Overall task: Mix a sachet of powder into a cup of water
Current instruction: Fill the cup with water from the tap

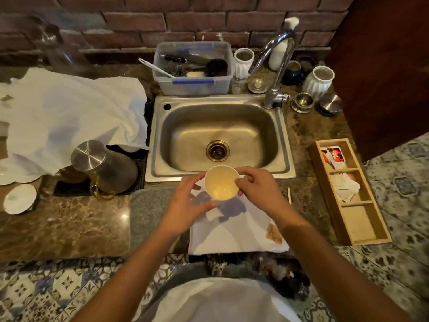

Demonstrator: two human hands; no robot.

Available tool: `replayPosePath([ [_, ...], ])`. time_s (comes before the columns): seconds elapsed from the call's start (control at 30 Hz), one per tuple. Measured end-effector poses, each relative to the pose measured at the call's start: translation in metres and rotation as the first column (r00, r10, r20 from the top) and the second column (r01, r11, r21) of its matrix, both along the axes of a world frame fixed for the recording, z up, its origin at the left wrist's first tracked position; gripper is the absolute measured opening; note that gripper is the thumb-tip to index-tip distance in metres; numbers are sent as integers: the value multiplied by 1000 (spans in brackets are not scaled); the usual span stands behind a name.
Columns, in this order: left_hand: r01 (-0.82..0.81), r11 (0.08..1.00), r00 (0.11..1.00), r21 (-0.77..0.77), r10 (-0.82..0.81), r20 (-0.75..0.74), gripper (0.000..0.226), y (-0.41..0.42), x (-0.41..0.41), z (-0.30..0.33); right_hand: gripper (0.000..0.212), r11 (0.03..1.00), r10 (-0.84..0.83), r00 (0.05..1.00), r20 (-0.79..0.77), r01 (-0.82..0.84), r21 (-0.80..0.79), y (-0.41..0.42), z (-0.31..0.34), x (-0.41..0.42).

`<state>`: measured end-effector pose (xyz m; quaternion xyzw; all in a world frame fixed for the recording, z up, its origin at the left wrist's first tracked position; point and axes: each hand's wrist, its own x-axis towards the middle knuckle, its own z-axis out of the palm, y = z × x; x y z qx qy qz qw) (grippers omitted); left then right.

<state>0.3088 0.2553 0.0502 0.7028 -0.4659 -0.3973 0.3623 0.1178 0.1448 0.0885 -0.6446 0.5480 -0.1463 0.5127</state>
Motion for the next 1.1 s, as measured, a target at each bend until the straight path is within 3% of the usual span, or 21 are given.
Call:
replayPosePath([
  [0.13, 108, 989, 988, -99, -96, 121, 89, -40, 13, 11, 29, 998, -64, 997, 44, 65, -20, -14, 11, 12],
  [0.33, 165, 966, 986, -197, -154, 69, 94, -91, 10, 23, 28, 993, -113, 985, 127, 117, -24, -48, 20, 8],
  [0.43, 116, 973, 993, -200, -119, -4, 91, -116, -3, 30, 27, 995, -97, 976, 193, 98, 4, -75, 16, 2],
  [0.6, 36, 989, 999, -142, -36, -2, 87, -159, -14, 23, 24, 984, -158, 952, 262, 129, 125, -131, 5, -7],
  [0.93, -75, 995, 997, -63, 73, -31, 87, -238, -21, 5, 45, 799, -554, 830, 61, 509, 320, -295, -60, -38],
  [1.1, -94, 991, 996, -99, 94, -4, 88, -258, -19, 3, 46, 728, -595, 804, 4, 537, 425, -336, -73, -41],
])
